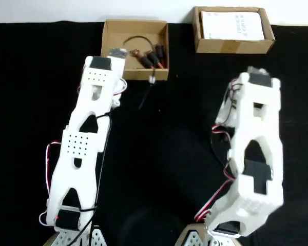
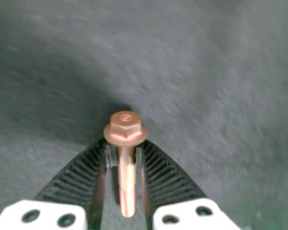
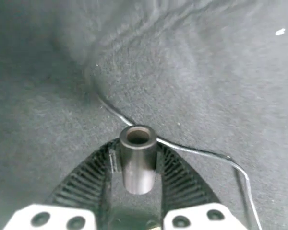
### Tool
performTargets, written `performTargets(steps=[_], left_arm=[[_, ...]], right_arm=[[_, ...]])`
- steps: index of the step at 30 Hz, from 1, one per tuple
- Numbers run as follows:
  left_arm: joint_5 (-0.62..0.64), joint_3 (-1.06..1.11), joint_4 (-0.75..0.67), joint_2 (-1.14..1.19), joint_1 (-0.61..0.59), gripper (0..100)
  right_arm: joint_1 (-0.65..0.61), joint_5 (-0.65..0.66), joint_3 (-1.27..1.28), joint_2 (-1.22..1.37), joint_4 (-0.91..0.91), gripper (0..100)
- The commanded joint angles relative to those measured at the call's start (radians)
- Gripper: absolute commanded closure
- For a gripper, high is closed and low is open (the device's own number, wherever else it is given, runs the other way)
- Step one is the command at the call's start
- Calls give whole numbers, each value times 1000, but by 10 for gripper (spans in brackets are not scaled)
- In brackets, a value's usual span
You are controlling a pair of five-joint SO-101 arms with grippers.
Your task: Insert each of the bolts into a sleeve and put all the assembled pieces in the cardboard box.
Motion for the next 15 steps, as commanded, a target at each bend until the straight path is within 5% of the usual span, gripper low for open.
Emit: performTargets(steps=[1, 8, 15], left_arm=[[-49, 65, 21, -151, 56, 991], [-89, 199, 21, -565, 137, 991], [-86, 636, -75, -1069, 254, 991]], right_arm=[[7, 63, -50, -226, 59, 992], [-7, 71, -42, -636, 74, 992], [-97, 63, 255, -949, -41, 992]])
